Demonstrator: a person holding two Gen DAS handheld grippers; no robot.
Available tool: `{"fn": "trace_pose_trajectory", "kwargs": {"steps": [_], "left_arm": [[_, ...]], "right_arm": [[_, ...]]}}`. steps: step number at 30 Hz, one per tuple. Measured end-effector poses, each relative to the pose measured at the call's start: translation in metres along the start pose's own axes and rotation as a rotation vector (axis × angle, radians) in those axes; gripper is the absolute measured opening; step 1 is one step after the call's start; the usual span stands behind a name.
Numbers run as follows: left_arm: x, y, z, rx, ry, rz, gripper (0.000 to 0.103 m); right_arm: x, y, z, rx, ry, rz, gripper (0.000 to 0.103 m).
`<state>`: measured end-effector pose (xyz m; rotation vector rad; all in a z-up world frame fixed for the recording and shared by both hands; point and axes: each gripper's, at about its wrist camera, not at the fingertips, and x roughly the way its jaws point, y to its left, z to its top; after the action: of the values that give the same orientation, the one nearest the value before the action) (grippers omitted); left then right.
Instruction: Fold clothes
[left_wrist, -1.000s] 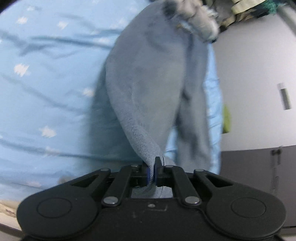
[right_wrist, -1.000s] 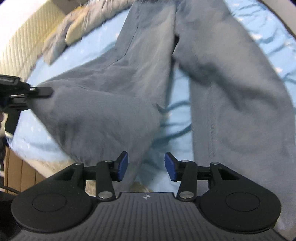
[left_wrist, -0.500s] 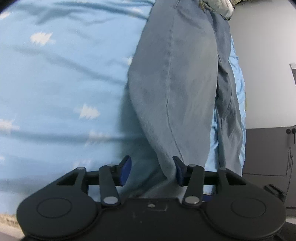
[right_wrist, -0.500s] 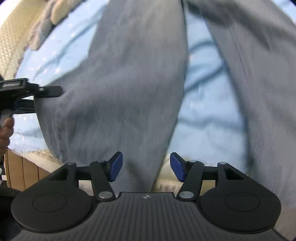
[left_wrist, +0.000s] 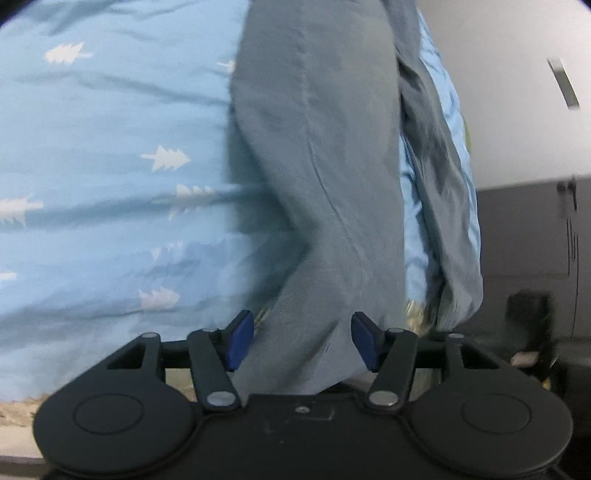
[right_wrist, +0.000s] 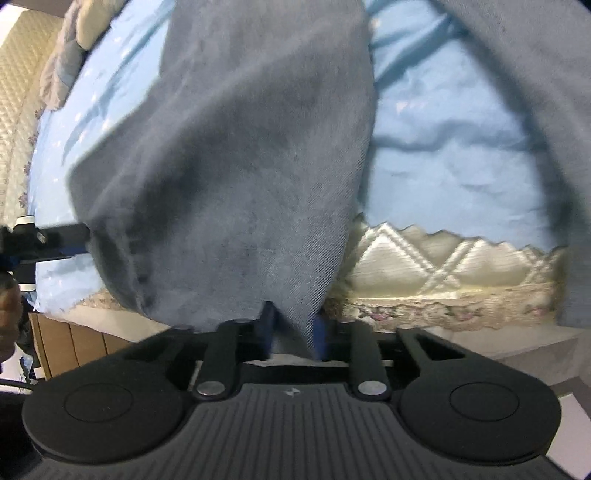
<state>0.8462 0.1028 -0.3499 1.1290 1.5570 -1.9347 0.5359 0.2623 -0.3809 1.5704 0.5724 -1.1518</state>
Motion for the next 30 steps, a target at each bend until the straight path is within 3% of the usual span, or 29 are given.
{"fn": "trace_pose_trajectory", "kwargs": {"steps": [5, 9, 16, 20, 21, 23, 25, 30], "left_arm": [[0.015, -0.007, -0.013, -0.052, 0.018, -0.021, 0.057], [0.036, -0.019, -0.029, -0.098, 0.020, 0.017, 0.055], [0.044, -0.048, -0.055, -0.170, -0.041, 0.117, 0.055], [0.029, -0.077, -0.061, -0.193, -0.086, 0.156, 0.055], [0.023, -0.085, -0.062, -0.194, -0.104, 0.163, 0.056], [0.014, -0.104, -0.062, -0.180, -0.139, 0.183, 0.056], [0.010, -0.126, -0.056, -0.148, -0.172, 0.197, 0.057], [0.013, -0.175, -0.041, -0.075, -0.216, 0.258, 0.057]], "right_arm": [[-0.045, 0.006, 0.005, -0.043, 0.010, 0.048, 0.010], [-0.062, 0.004, 0.008, -0.109, 0.063, 0.063, 0.008], [-0.035, -0.020, 0.025, -0.174, 0.165, -0.032, 0.008], [-0.034, -0.021, 0.035, -0.242, 0.190, -0.066, 0.019], [-0.040, -0.021, 0.037, -0.266, 0.179, -0.072, 0.020], [-0.059, -0.021, 0.036, -0.289, 0.140, -0.064, 0.035], [-0.082, -0.026, 0.038, -0.284, 0.086, -0.058, 0.040], [-0.145, -0.035, 0.041, -0.273, -0.106, -0.079, 0.040]]}}
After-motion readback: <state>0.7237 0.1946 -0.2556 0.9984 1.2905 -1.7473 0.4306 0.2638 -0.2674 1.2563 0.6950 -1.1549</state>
